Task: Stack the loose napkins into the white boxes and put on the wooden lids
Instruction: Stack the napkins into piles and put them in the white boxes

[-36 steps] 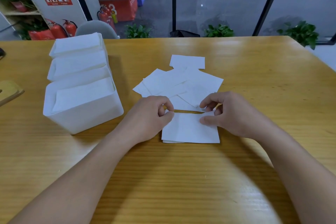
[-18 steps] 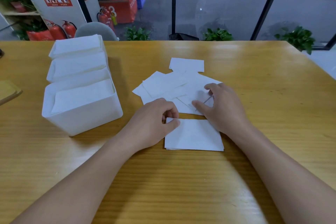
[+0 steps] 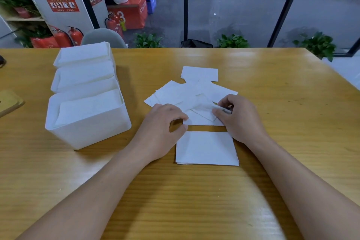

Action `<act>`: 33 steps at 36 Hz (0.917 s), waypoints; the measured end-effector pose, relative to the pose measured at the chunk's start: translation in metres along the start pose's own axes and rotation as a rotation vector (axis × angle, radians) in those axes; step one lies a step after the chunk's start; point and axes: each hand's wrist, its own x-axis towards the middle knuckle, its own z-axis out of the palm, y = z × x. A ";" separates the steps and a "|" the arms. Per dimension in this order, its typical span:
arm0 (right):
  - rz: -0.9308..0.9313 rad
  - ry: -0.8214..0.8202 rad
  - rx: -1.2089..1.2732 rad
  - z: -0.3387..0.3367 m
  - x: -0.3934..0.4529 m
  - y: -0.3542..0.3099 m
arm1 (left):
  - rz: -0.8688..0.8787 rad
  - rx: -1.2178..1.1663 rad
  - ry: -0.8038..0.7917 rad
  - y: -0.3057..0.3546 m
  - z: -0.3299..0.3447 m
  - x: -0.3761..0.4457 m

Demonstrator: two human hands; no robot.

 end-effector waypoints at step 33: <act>-0.471 0.004 -0.225 -0.012 -0.011 -0.008 | -0.019 0.078 0.004 -0.001 -0.004 0.001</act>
